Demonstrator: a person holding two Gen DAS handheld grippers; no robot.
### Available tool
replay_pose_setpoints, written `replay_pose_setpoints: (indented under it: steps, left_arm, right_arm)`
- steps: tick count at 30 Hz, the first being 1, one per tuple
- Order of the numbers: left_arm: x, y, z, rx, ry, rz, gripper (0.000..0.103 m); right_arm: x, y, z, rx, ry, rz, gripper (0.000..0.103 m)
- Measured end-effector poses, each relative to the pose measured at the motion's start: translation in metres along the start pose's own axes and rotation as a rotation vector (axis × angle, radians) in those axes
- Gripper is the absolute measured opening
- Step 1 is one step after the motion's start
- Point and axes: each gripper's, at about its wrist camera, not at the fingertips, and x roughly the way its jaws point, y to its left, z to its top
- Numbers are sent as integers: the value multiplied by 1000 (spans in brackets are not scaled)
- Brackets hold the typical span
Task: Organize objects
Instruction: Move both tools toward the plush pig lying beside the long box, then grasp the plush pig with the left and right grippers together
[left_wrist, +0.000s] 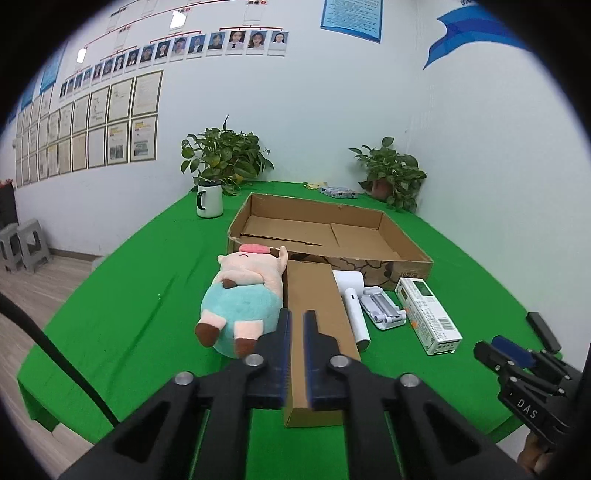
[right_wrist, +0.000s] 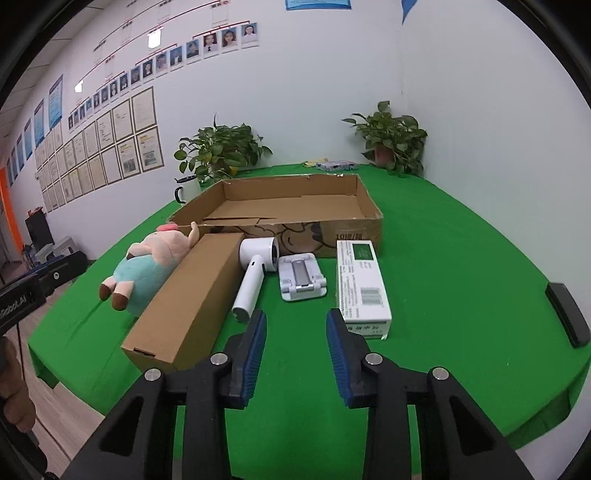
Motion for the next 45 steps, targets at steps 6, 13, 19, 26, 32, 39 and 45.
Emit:
replay_pose_setpoints:
  steps: [6,13,19,26,32,39,45]
  left_arm:
    - [-2,17,0,-34,-66,-6,102]
    - [40,33,8,23,23,12,102]
    - [65,42,26,40,78,-6,102]
    - [86,38,37,32,128,-7,102]
    - [107,19,37,98,186,56,102]
    - [127,37,45,30,269,80,102]
    - [154,72,25,-52,395,25,97]
  right_arm:
    - [-2,22,5,-26,-18,63,102]
    - [47,37,21,-25,39,-10,102]
    - [69,49,36,-57,35,19,102]
    - [93,27,52,-27,69,6,99]
    - [115,-21,57,14,99,62,88]
    - [124,-64,69,71,142,330,103]
    - [120,-46,75,77,183,446,103]
